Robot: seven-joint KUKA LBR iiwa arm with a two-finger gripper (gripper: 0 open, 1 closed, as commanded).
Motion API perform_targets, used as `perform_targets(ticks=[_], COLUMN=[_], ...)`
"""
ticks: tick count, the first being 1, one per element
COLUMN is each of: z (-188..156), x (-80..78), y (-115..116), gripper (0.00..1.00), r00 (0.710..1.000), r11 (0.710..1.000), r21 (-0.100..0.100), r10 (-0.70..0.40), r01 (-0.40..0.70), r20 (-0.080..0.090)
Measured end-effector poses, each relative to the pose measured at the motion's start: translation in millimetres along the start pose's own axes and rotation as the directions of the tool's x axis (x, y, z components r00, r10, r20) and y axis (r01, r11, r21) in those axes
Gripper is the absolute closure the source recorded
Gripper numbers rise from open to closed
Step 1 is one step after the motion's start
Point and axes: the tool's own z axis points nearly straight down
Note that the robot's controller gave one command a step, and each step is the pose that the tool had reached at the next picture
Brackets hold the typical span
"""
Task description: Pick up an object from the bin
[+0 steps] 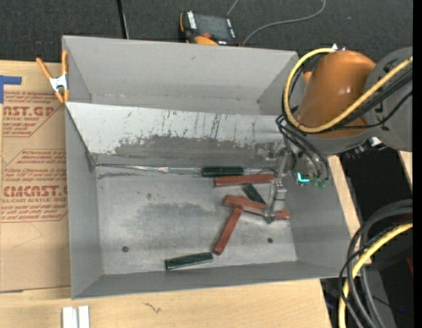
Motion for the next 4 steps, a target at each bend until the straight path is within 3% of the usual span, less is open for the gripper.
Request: perform_targets(ticks=[1, 2, 3, 4], z=[113.6, 82.7, 80.0, 113.2], x=[7.8, -10.1, -0.3, -17.3], y=[-28.0, -32.1, -32.9, -30.6], gripper=[0.00, 0.00, 0.00, 0.00], r00=[0.913, 0.866, 0.679, 0.513], r11=[0.913, 0.866, 0.679, 0.513], r21=[-0.003, -0.004, -0.004, -0.005], r10=[0.407, 0.500, 0.734, 0.859], r01=[-0.407, -0.500, -0.734, -0.859], r20=[0.008, 0.008, 0.003, 0.004])
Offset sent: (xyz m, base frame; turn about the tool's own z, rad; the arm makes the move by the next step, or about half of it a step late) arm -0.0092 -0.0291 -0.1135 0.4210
